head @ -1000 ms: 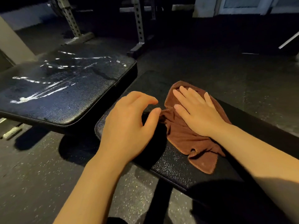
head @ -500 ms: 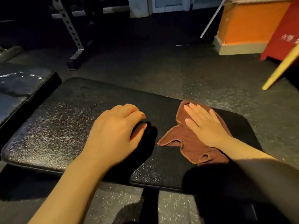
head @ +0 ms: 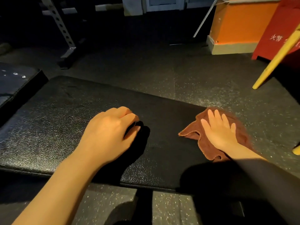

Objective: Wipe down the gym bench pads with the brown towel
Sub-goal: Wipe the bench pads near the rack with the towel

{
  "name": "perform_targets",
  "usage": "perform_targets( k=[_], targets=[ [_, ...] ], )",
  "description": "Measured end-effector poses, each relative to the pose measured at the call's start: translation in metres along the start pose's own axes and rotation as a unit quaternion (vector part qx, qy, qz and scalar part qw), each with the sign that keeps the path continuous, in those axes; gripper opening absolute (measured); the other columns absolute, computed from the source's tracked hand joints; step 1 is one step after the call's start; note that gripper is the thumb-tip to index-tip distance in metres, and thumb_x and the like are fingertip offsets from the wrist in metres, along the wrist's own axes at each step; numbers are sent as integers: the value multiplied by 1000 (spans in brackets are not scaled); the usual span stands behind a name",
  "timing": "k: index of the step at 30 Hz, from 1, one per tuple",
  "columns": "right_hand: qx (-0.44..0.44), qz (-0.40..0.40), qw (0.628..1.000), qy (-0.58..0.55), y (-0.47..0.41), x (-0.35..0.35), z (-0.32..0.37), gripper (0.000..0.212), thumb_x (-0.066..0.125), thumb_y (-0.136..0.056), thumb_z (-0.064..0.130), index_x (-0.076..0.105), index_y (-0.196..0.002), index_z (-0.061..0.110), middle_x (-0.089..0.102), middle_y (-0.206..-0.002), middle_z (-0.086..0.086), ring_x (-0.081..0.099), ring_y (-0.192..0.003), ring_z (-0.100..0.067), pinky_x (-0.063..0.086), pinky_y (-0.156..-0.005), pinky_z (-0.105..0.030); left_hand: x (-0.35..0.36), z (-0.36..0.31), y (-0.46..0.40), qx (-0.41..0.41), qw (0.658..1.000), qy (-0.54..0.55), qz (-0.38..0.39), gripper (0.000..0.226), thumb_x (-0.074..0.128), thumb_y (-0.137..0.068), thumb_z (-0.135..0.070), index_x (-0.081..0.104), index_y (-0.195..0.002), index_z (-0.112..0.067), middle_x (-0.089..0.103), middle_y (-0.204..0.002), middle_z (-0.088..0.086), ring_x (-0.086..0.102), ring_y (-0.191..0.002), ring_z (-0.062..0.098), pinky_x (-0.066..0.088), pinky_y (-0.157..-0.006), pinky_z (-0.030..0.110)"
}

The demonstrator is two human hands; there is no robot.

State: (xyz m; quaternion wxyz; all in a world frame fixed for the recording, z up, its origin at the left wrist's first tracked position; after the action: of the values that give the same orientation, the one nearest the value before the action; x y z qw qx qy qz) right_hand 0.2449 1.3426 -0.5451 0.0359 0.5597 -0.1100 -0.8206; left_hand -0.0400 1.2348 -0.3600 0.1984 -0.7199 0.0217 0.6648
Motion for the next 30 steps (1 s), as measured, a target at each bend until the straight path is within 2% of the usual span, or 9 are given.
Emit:
perform_targets(
  k=[6,9,11,17,21,24,27,30],
  targets=[
    [-149,38,987,46,41,11,96,60,14,-103,41,-8,-157,28,-16,-164,6,-16,-150,-25,-6,-118,-59,1,13,-8,-37,999,25,-22,31,45,-92,-41,70,-99,-25,64,-95,-8,62,-85,21,44,-67,32],
    [-261,73,961,61,64,18,152,79,-8,-81,56,-18,-154,28,-24,-162,9,-26,-148,-25,-16,-116,-58,-4,23,-7,-64,996,30,-46,29,48,-90,-40,71,-97,-25,66,-94,-7,64,-85,23,47,-66,33],
    [-321,82,941,63,76,20,185,86,-15,-73,57,-18,-154,28,-24,-161,11,-27,-147,-24,-19,-114,-57,-9,33,-3,-80,995,26,-61,29,48,-89,-40,72,-95,-24,67,-93,-7,65,-84,25,49,-65,34],
    [-468,71,880,40,104,28,293,75,-3,-87,60,-8,-156,32,-16,-163,15,-23,-149,-21,-16,-116,-59,-32,93,26,-172,980,2,-103,30,46,-90,-37,71,-95,-21,69,-93,-1,65,-84,30,53,-67,40],
    [-524,49,850,27,111,29,375,72,0,-89,60,-4,-156,35,-12,-163,16,-17,-150,-21,-16,-117,-56,-58,140,63,-241,957,-33,-156,29,49,-91,-36,72,-98,-20,69,-100,-2,63,-89,29,49,-72,41],
    [-543,42,839,22,103,34,436,60,10,-101,57,-3,-156,37,-12,-163,17,-19,-150,-18,-16,-118,-53,-75,177,96,-308,928,-81,-196,30,52,-92,-32,71,-107,-16,68,-110,3,61,-97,31,46,-77,42],
    [-557,26,830,14,88,34,485,58,18,-103,55,5,-157,38,-5,-164,16,-13,-151,-17,-13,-119,-52,-72,204,119,-369,904,-88,-197,34,52,-92,-33,67,-116,-14,64,-117,6,59,-101,32,45,-78,42],
    [-562,5,827,10,74,33,512,57,19,-101,57,19,-155,37,10,-164,14,-5,-152,-17,-8,-120,-53,-59,209,119,-381,905,-66,-180,38,51,-93,-36,63,-123,-16,62,-121,4,60,-103,27,47,-75,38]
  ],
)
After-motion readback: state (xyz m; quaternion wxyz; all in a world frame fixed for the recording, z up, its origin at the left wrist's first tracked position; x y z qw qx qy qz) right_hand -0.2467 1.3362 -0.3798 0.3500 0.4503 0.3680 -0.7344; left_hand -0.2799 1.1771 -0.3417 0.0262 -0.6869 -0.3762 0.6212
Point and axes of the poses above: each hand's wrist, its own y-axis away from the middle knuckle, its own x-axis out of the palm, z = x × y, the point moved 10 cm from there along -y, towards the middle knuckle
